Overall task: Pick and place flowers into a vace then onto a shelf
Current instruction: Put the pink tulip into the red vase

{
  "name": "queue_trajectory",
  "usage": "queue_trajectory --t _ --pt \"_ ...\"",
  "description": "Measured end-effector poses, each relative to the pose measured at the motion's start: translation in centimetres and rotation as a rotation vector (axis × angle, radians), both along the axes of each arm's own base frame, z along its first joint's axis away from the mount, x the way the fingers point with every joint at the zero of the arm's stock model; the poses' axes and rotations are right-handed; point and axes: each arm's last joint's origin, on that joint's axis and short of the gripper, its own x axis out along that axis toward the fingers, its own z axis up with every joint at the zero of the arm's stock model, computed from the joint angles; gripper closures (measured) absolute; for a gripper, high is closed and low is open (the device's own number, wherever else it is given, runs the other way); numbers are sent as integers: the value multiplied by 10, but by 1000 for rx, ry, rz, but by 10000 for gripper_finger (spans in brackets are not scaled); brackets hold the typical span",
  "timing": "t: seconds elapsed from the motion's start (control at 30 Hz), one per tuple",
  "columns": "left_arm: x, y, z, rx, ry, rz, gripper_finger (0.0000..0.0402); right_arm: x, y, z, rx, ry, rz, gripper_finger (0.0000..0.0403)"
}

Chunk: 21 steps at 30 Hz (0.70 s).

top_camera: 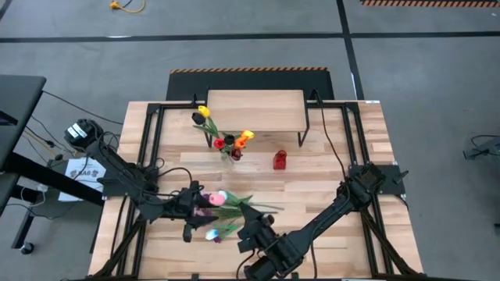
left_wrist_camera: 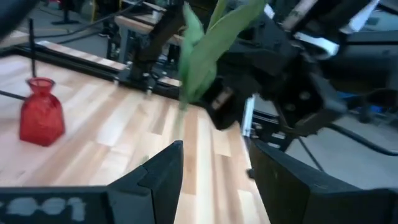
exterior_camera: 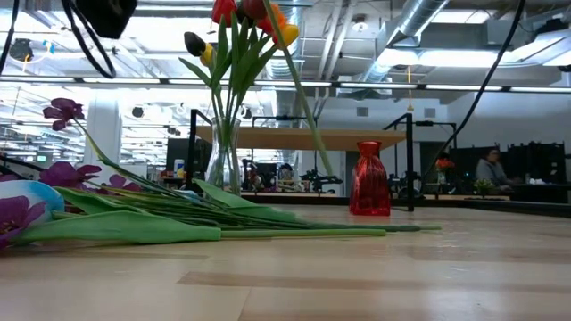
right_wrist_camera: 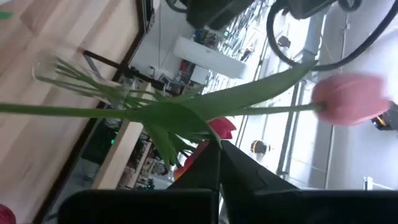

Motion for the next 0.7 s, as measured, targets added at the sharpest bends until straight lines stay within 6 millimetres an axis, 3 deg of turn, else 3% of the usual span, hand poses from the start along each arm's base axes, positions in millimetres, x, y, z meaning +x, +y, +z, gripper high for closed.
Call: queue_trajectory --t 0.23,0.4,0.7 --pt "9 2 -6 64 -2 8 226 6 1 2 30 -13 4 403" --pt "28 -4 -15 144 23 27 226 8 -1 2 41 -23 0 403" --pt "56 -17 -6 326 6 60 226 10 0 3 48 -29 1 403"
